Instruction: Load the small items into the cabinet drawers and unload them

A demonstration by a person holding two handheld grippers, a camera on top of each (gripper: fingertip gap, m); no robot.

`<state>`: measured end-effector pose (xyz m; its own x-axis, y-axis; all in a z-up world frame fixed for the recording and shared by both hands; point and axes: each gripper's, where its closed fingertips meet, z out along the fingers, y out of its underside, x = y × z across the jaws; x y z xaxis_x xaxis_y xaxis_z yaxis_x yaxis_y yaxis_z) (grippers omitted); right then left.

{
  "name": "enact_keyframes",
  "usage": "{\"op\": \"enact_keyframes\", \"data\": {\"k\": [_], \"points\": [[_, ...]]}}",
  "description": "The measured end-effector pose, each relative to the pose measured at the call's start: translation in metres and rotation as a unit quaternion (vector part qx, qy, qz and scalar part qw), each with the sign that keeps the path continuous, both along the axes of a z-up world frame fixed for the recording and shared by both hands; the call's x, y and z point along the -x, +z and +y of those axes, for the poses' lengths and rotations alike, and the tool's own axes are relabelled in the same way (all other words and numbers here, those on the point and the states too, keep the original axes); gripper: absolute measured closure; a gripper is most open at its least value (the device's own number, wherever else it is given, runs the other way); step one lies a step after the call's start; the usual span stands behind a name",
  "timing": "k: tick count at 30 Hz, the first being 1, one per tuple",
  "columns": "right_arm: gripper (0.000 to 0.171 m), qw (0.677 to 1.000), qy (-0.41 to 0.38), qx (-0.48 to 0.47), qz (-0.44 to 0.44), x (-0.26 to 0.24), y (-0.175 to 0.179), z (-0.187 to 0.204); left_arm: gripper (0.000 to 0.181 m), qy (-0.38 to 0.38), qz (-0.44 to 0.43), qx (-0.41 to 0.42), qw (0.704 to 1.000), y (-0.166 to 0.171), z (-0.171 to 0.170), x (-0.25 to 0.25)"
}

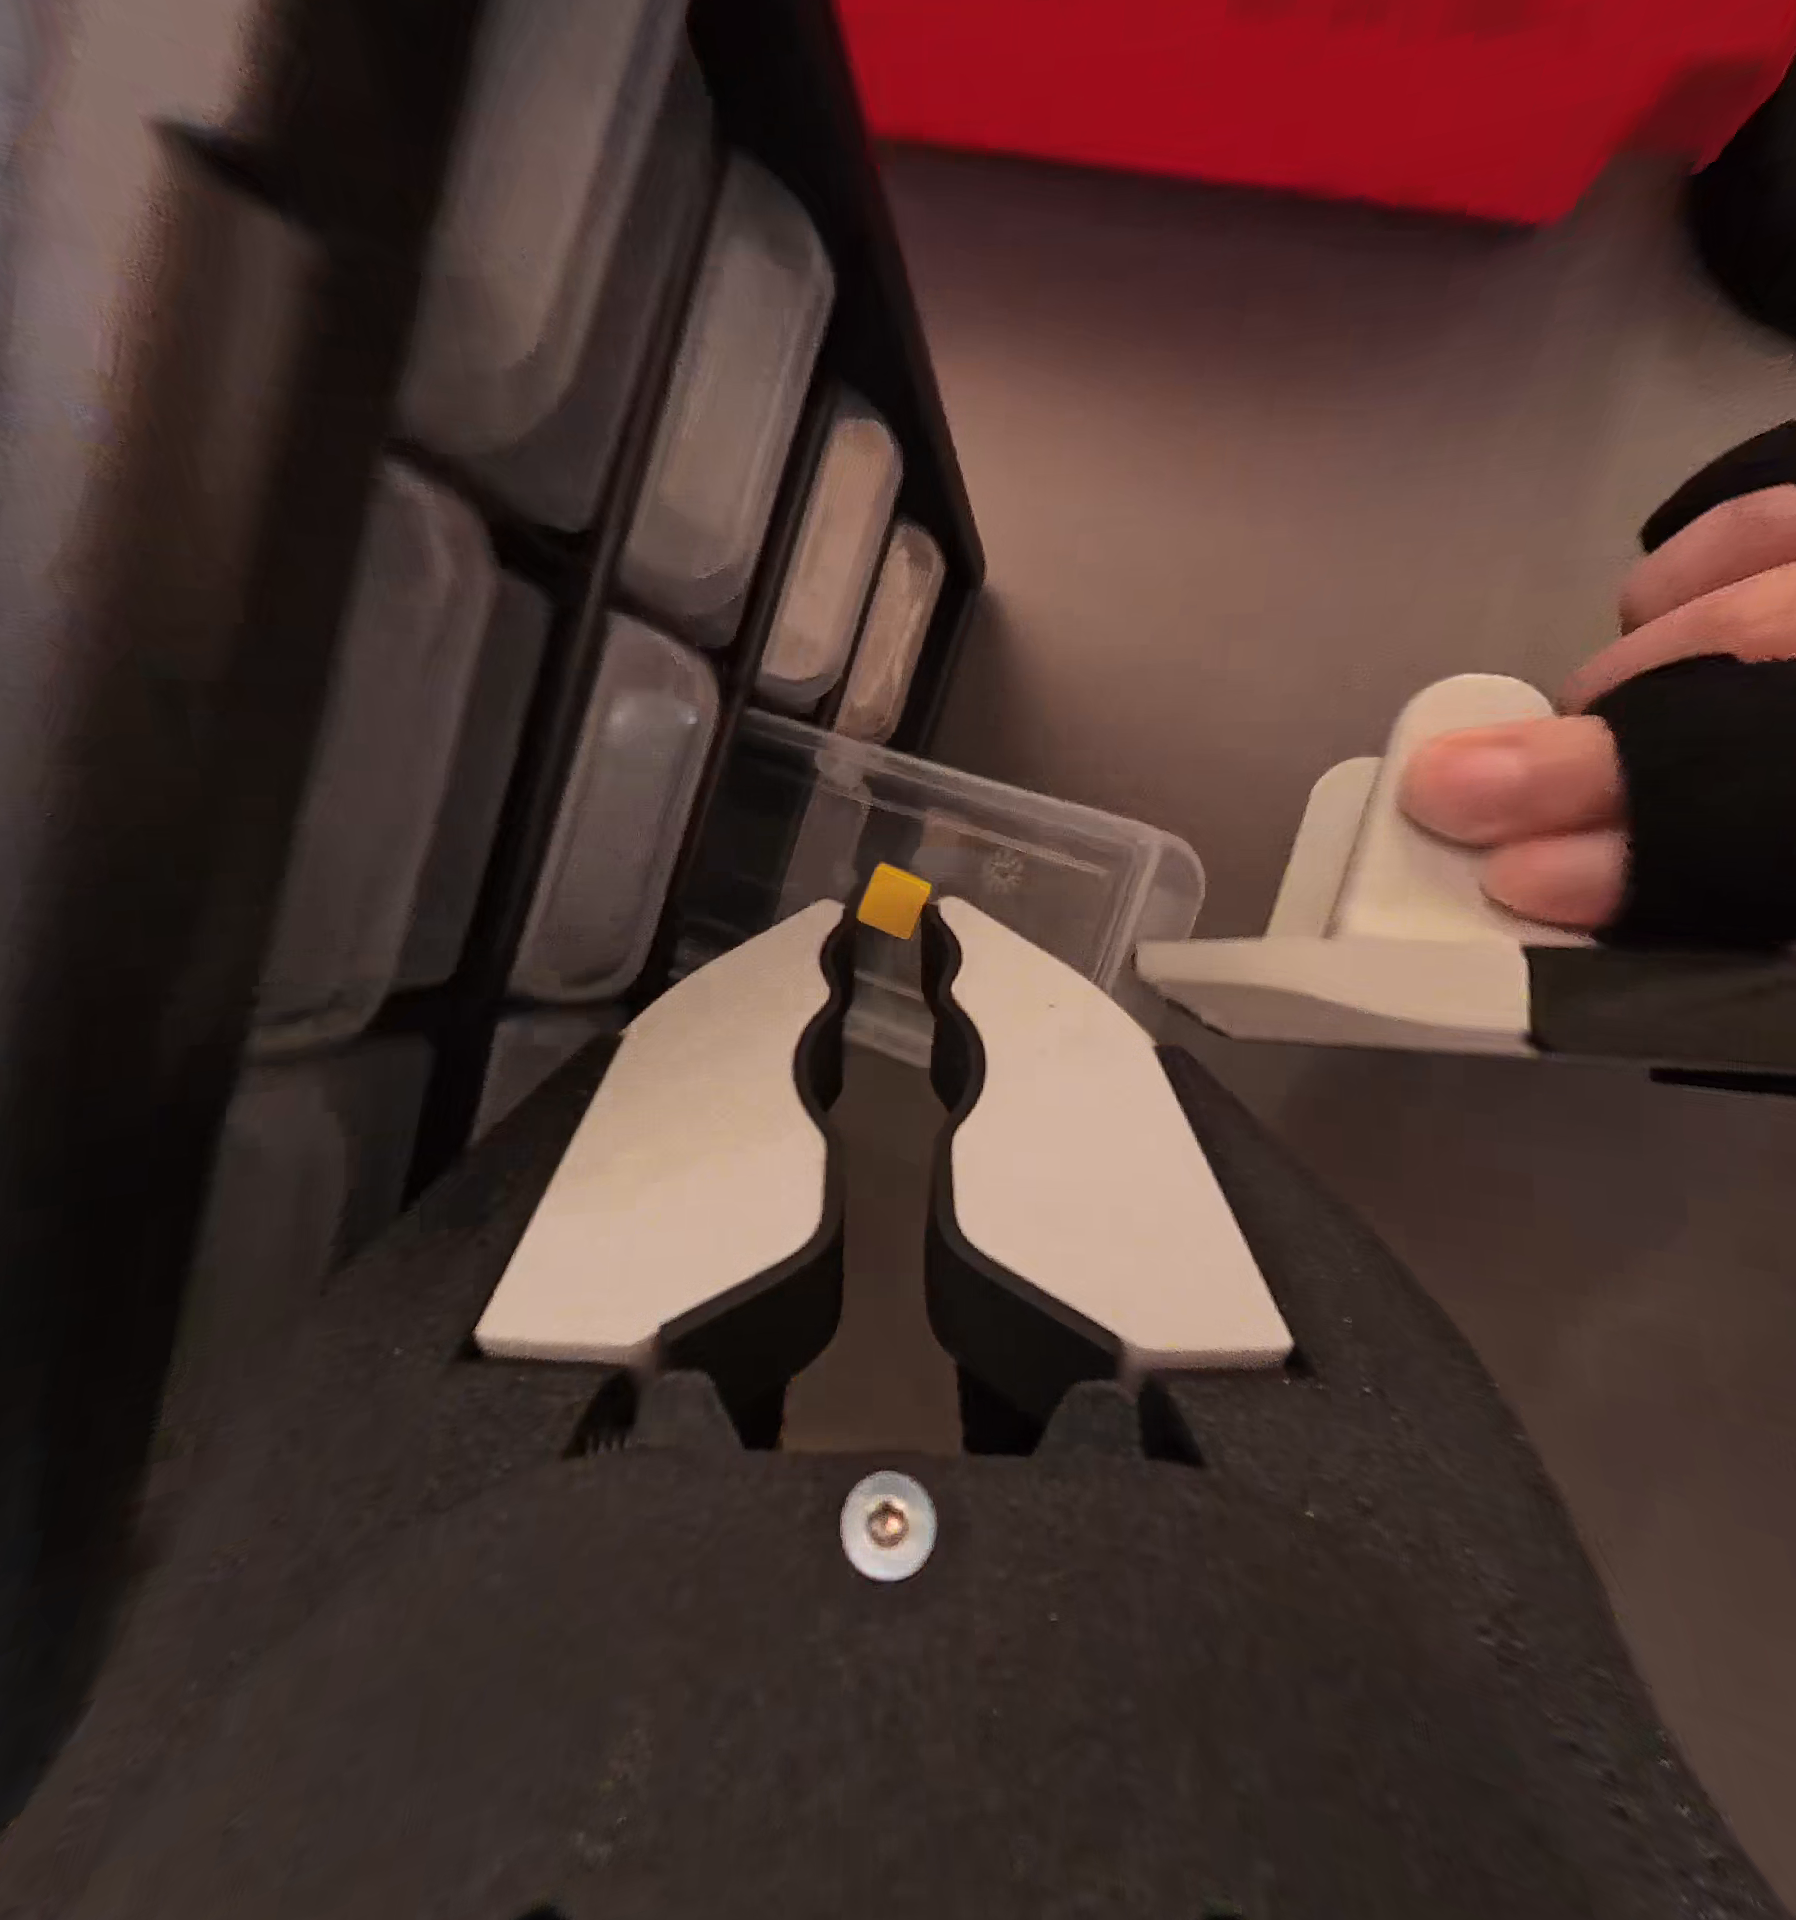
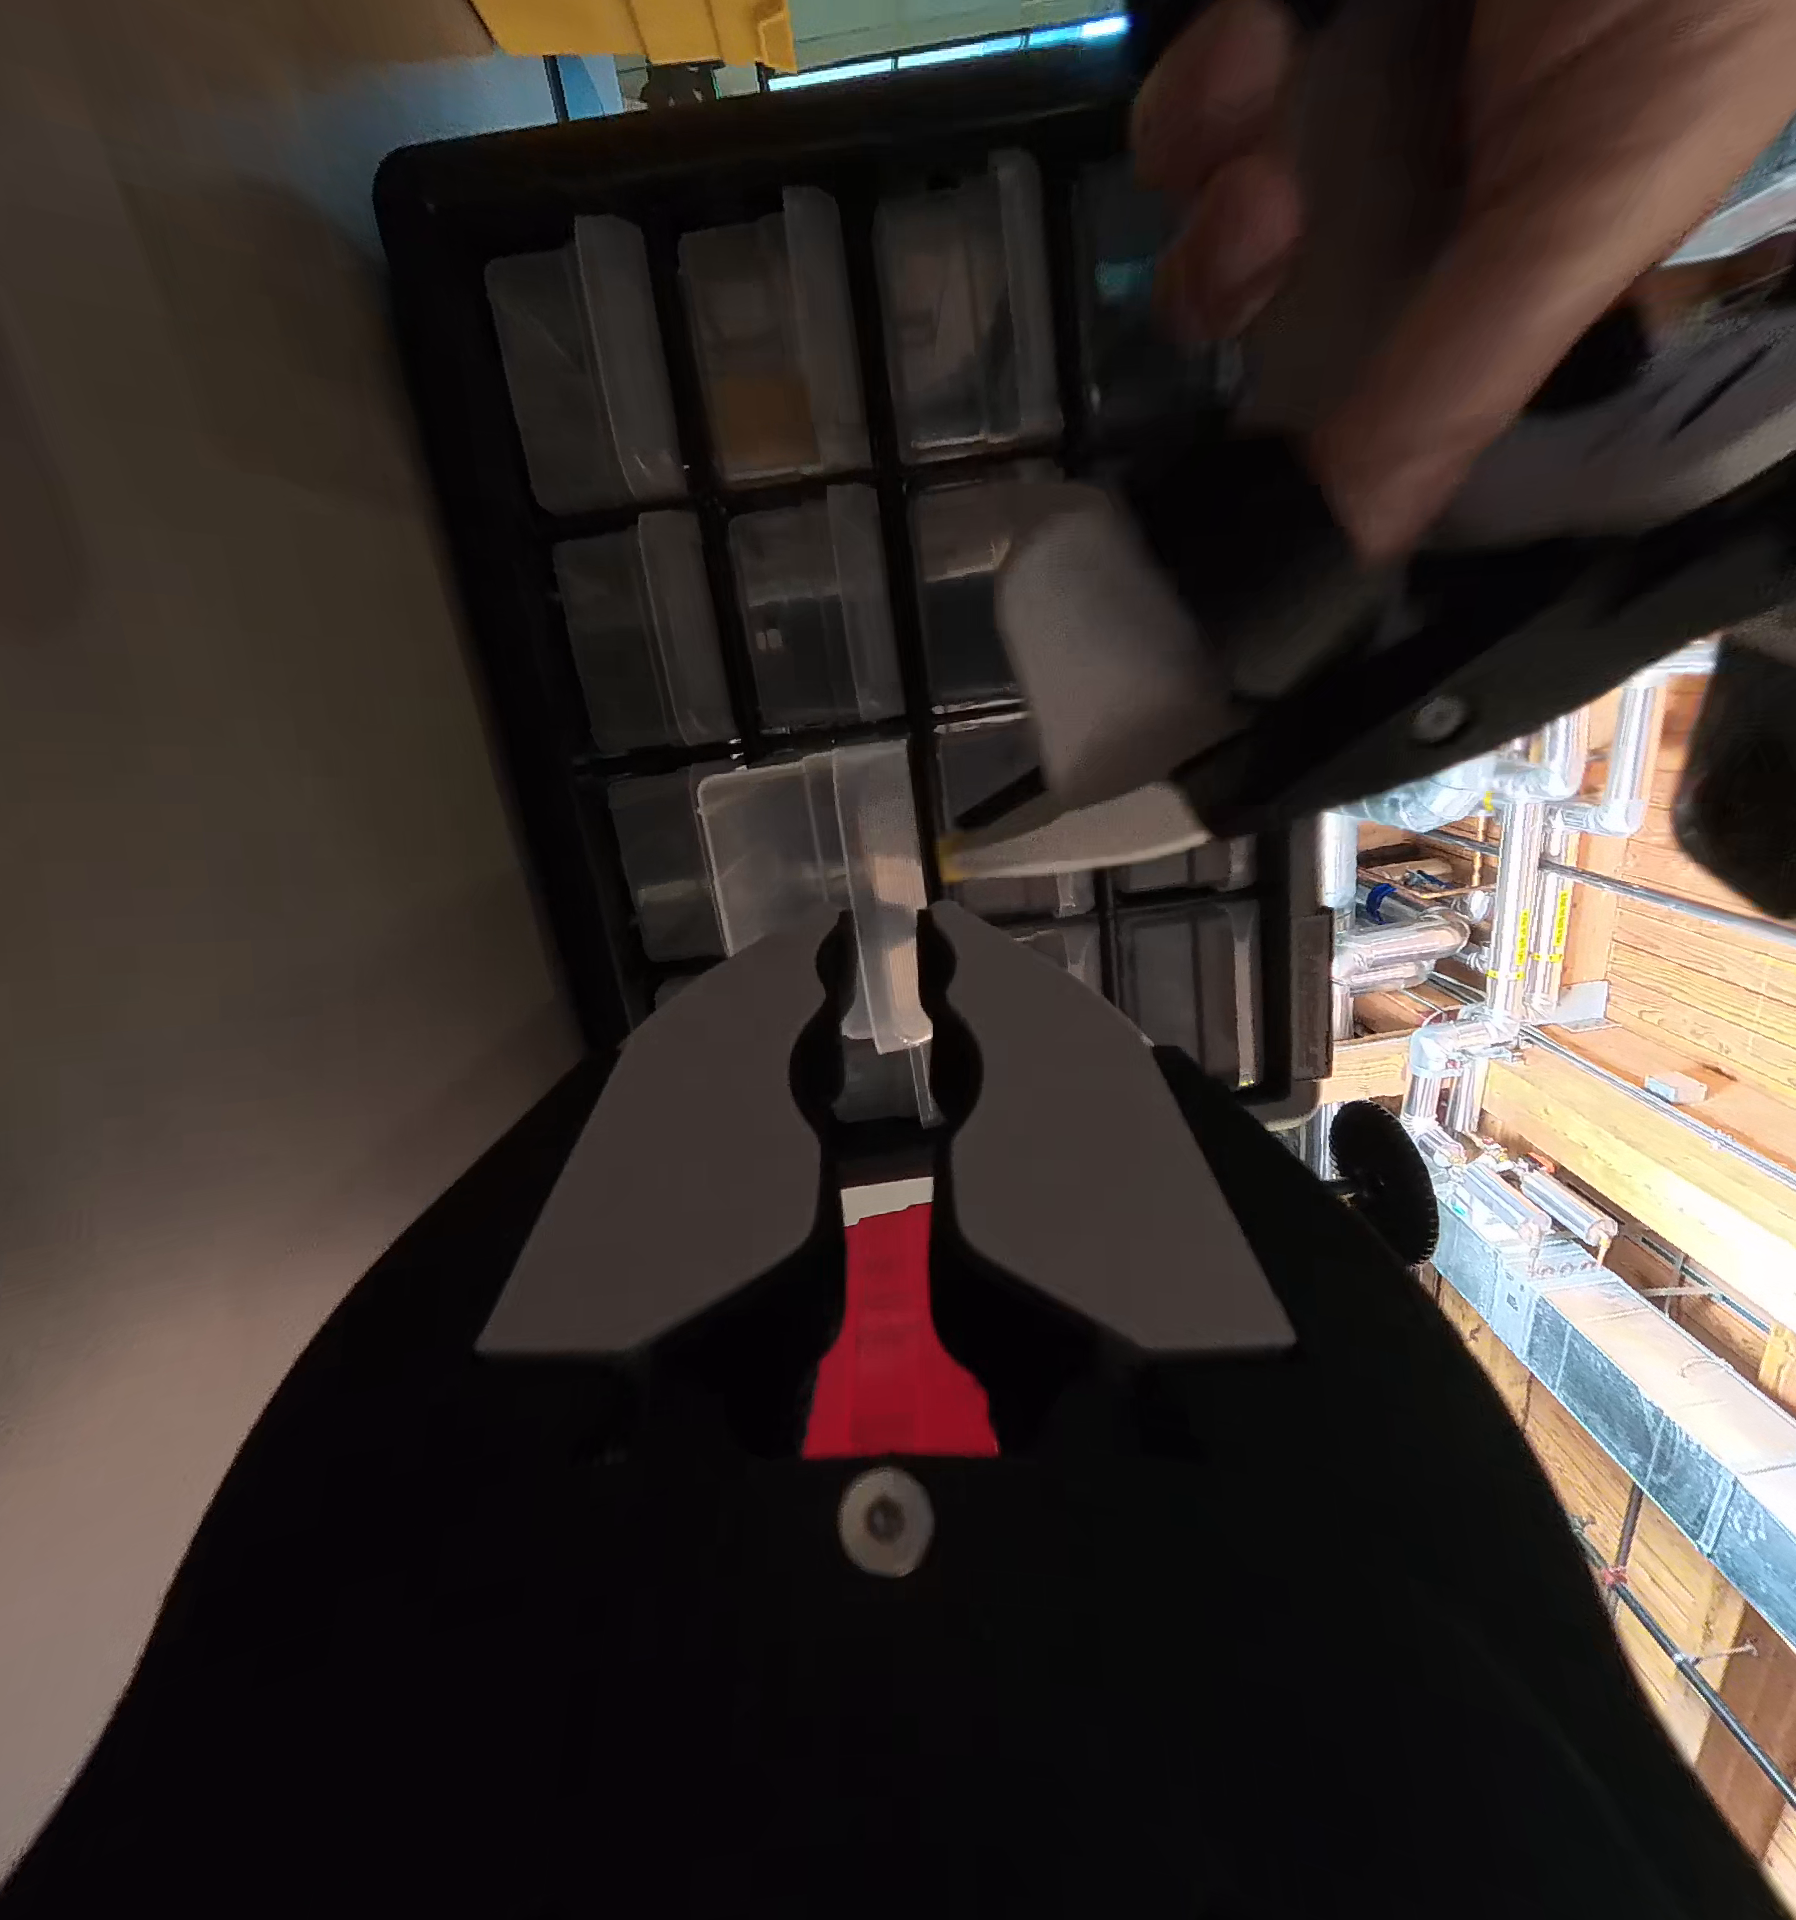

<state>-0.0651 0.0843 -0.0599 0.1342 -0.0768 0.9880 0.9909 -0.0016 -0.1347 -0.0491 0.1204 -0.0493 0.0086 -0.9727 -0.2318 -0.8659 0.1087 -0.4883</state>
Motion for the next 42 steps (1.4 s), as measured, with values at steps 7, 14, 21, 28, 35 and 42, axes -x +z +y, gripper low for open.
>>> {"op": "enact_keyframes", "data": {"k": [7,14,21,28,35,42], "points": [[0.159,1.000,0.002,0.007,-0.003,0.001,0.001,0.000,0.169,0.001,0.049,-0.012,0.999,-0.020,0.008,-0.009],[0.159,1.000,0.003,0.017,-0.007,0.002,-0.001,0.001,0.169,0.020,0.097,-0.041,0.994,-0.025,0.010,-0.004],[0.159,1.000,0.003,0.019,-0.006,0.002,-0.002,0.001,0.171,0.027,0.102,-0.033,0.994,-0.026,0.009,-0.003],[0.159,1.000,0.002,0.018,-0.005,0.001,-0.001,0.001,0.162,0.035,0.086,-0.043,0.995,-0.020,0.011,-0.001],[0.158,1.000,0.000,0.008,-0.001,0.000,-0.001,0.004,0.162,0.038,-0.016,-0.039,0.998,0.053,-0.009,0.028],[0.159,0.999,-0.034,-0.008,0.002,-0.009,0.002,0.031,0.163,0.071,-0.094,-0.035,0.992,0.104,-0.010,0.080]]}}
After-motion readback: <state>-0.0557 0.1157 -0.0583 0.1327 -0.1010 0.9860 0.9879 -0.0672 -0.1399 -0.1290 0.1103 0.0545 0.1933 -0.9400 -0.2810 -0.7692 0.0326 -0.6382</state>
